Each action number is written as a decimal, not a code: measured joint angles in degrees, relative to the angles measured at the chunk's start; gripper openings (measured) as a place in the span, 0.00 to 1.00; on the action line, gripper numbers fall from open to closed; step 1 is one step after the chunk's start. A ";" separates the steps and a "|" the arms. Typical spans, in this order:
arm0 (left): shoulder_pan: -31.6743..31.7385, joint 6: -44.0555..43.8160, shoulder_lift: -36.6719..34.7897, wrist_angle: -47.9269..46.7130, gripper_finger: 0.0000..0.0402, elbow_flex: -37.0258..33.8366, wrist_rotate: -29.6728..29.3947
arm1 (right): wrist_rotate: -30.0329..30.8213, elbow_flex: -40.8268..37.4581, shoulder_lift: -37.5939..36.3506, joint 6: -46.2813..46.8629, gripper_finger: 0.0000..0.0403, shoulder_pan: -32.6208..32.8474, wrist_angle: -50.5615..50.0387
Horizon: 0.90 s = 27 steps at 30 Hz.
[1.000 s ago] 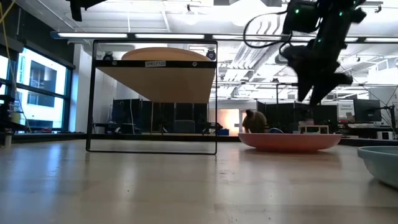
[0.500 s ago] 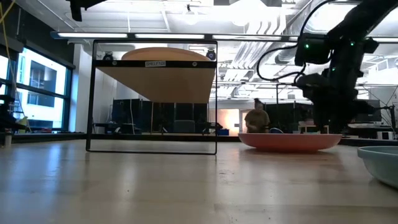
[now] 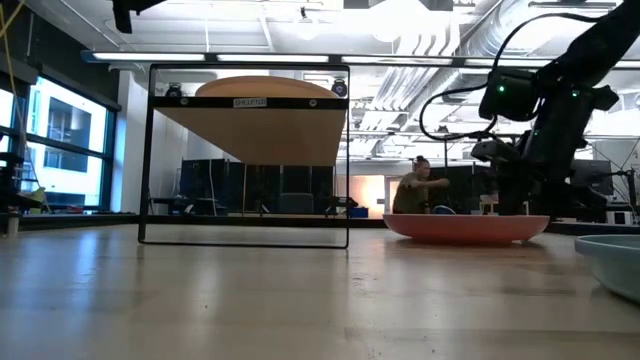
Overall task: Place and stack plates onto a shelf
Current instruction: Stack the light pink plate on top of the dark green plate on the shelf
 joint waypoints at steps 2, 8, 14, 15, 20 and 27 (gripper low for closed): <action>0.00 0.00 0.00 -0.02 0.29 0.00 0.00 | 0.26 -0.34 -0.04 1.18 0.43 0.01 0.32; 0.01 -0.11 0.00 -0.02 0.29 0.00 0.00 | 1.31 -0.68 -0.09 2.19 0.33 0.03 0.40; 0.02 -0.09 0.00 0.39 0.29 0.00 0.00 | 0.99 -0.70 -0.39 3.08 0.03 0.03 0.53; 0.00 -0.09 0.00 0.81 0.29 0.00 0.01 | 0.97 -0.46 -0.75 2.94 0.03 0.03 -0.27; 0.01 -0.05 0.00 2.13 0.29 0.00 0.01 | 1.28 3.72 -5.97 -1.78 0.01 -0.89 -13.51; 0.00 0.00 0.00 3.08 0.29 0.00 0.02 | 0.88 11.56 -16.66 -6.44 0.00 -4.17 -25.98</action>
